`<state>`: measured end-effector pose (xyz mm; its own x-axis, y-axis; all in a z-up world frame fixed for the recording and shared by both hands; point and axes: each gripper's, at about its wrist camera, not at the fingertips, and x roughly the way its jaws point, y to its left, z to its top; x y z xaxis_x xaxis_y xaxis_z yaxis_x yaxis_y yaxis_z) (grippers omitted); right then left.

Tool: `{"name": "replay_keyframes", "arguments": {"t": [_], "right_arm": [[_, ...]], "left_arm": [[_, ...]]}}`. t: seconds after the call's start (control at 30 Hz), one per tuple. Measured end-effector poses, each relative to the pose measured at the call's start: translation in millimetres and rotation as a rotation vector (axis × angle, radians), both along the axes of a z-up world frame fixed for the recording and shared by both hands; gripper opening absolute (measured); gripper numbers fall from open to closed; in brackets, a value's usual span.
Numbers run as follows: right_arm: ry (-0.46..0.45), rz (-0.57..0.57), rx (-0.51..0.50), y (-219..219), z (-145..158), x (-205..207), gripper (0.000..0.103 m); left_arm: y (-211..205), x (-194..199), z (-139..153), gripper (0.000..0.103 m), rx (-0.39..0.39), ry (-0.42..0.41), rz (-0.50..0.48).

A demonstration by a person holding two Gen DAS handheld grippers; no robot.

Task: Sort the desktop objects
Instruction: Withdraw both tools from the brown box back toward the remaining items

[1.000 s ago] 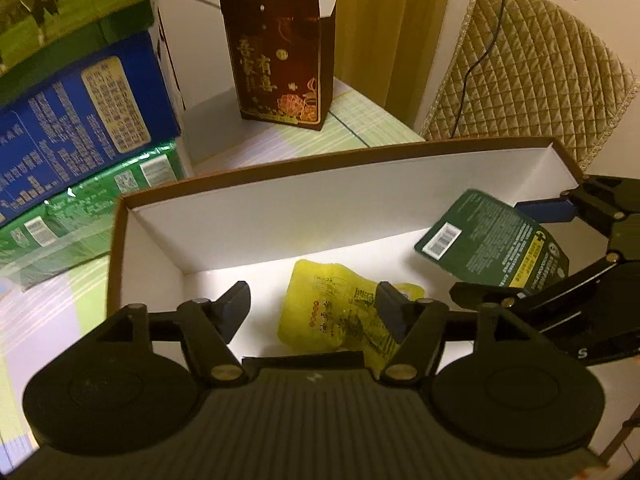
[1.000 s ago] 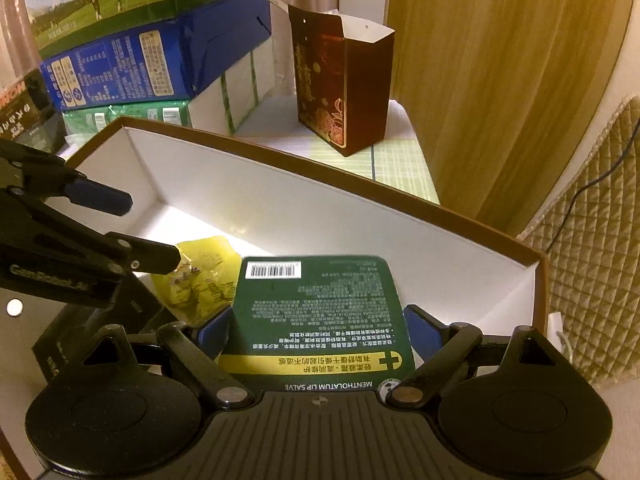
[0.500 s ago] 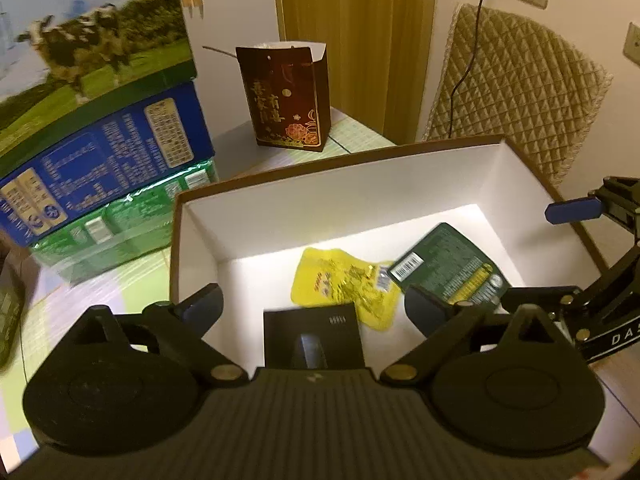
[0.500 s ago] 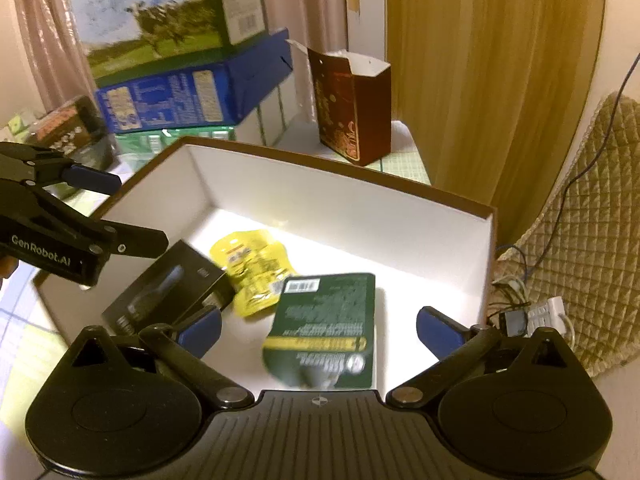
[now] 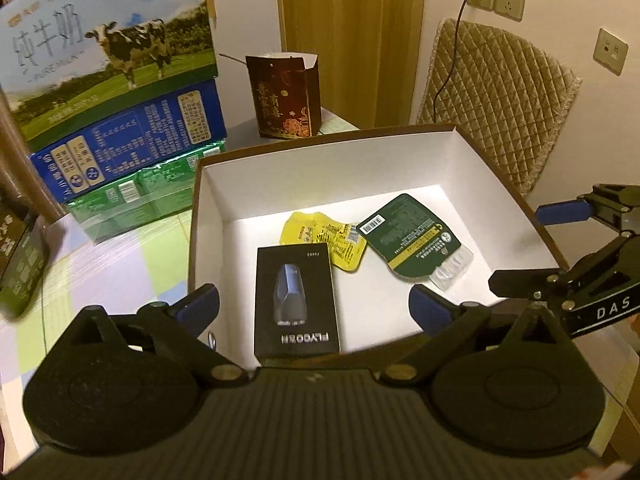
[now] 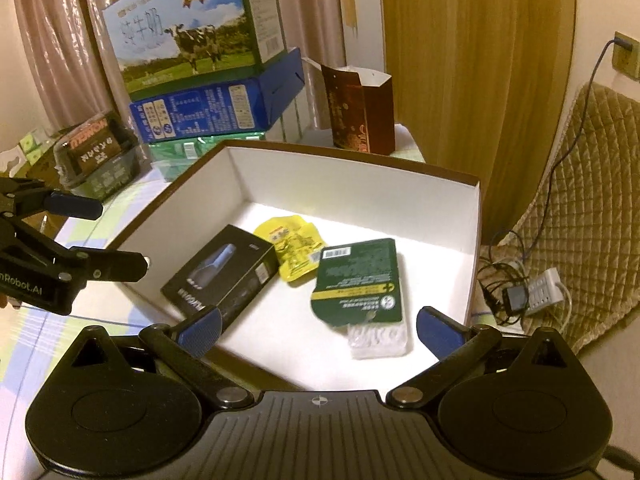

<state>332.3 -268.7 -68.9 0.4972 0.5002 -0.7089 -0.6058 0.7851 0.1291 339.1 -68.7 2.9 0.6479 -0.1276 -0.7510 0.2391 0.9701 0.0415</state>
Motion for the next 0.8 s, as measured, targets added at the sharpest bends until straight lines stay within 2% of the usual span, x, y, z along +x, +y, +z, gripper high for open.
{"name": "replay_keyframes", "arguments": {"t": [0.33, 0.8], "right_arm": [[-0.023, -0.01, 0.021, -8, 13, -50, 0.101], [0.002, -0.014, -0.013, -22, 0, -116, 0.101]], "left_arm": [[9, -56, 10, 0.1, -0.002, -0.029, 0.024], [38, -136, -8, 0.1, 0.007, 0.036, 0.078]]}}
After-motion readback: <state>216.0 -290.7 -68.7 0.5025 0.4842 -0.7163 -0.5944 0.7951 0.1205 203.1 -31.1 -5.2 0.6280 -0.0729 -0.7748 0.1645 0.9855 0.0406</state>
